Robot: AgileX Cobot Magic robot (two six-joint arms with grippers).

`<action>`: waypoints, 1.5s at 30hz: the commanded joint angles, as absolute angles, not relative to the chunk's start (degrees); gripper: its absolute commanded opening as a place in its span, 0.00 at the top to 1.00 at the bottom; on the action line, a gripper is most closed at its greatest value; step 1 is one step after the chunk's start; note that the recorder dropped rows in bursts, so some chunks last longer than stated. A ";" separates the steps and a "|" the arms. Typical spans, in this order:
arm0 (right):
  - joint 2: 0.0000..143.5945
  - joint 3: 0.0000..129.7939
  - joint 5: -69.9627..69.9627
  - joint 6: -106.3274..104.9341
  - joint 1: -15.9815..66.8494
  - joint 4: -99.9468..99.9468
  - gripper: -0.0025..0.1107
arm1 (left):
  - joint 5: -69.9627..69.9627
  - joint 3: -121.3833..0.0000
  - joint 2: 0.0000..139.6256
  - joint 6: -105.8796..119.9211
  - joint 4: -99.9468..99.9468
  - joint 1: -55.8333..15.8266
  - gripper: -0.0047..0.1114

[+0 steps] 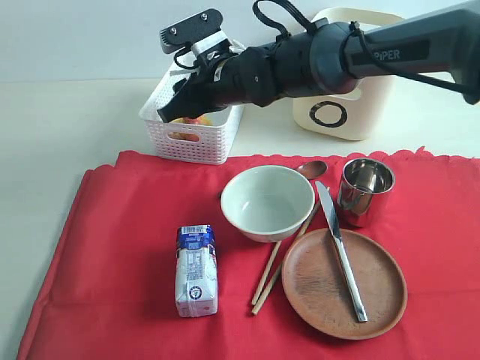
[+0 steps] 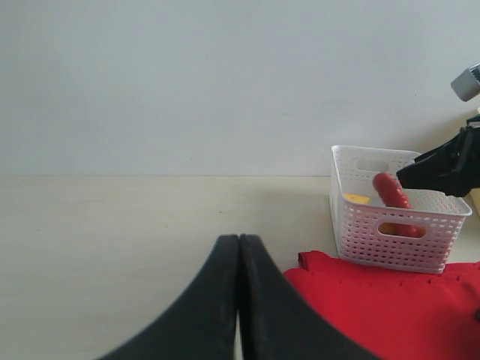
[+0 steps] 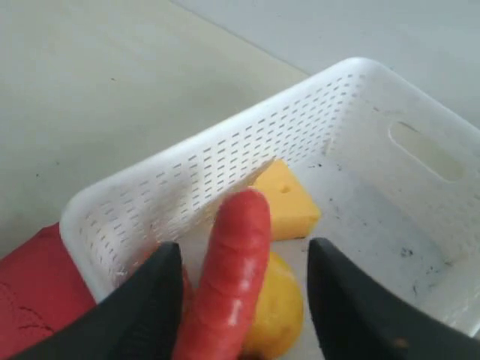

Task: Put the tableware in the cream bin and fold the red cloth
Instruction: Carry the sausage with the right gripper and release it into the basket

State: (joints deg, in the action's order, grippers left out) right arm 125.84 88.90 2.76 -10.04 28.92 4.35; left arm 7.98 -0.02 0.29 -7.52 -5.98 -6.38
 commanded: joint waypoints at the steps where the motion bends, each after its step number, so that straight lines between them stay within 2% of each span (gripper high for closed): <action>1: 125.69 89.02 2.07 -9.86 28.64 4.18 0.48 | 7.87 0.00 0.00 -7.52 -5.76 -6.29 0.95; 8: 125.69 89.02 2.61 -9.86 28.64 4.18 0.40 | 7.87 0.00 0.00 -7.52 -5.76 -6.29 0.95; 20: 123.12 89.02 9.41 -9.86 28.64 4.18 0.40 | 7.87 0.00 0.00 -7.49 -5.76 -6.29 0.95; 37: 112.60 89.02 33.23 -9.97 28.64 4.97 0.40 | 7.87 0.00 0.00 -7.49 -5.76 -6.29 0.95; 45: 112.11 89.02 44.18 -17.45 29.02 14.43 0.40 | 7.87 0.00 0.00 -7.49 -5.76 -6.29 0.95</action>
State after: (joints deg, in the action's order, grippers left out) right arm 112.76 88.90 40.47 -13.31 28.92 11.13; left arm 7.98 -0.02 0.29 -7.52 -5.98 -6.38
